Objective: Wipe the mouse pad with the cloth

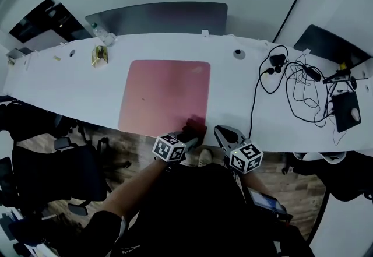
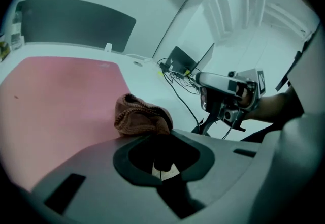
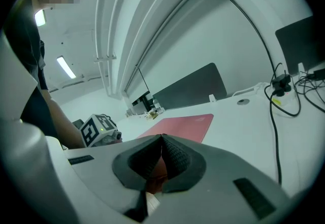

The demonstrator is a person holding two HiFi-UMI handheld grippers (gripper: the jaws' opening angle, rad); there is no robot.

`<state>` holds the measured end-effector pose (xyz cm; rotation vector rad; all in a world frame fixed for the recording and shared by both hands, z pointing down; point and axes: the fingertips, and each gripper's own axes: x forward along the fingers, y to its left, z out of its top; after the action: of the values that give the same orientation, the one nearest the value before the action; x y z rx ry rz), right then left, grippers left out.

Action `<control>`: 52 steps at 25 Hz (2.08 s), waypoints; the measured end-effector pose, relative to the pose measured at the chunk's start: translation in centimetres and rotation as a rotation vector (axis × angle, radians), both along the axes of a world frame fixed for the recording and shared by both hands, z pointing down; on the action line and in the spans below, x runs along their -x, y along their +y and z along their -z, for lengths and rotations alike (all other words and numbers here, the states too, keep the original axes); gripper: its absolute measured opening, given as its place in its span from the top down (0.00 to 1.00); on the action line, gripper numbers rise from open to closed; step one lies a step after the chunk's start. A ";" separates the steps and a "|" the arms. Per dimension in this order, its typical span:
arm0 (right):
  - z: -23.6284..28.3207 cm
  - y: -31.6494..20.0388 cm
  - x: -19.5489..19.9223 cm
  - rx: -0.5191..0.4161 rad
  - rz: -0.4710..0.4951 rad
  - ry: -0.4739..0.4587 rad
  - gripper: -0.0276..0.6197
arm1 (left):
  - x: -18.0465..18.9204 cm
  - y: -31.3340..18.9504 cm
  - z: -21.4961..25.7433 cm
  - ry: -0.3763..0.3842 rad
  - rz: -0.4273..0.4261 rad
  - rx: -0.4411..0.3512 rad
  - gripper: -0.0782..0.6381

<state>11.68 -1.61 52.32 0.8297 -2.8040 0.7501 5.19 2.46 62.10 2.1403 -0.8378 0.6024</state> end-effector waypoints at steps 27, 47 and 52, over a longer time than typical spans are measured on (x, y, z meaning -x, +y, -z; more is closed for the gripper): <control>0.1 -0.3 2.5 0.019 0.028 0.037 0.92 | 6.1 -0.2 -3.3 -0.220 0.041 0.049 0.81; 0.0 -0.8 9.7 0.018 0.100 0.089 0.92 | 20.7 1.0 -3.1 -0.190 0.248 0.031 0.81; 0.1 -1.1 10.8 0.023 0.119 0.094 0.92 | 23.8 1.1 -3.1 -0.196 0.303 0.038 0.81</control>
<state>0.91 -2.74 52.25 0.6693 -2.7277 0.7047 -18.57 3.56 65.23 1.8904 -1.2215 0.6688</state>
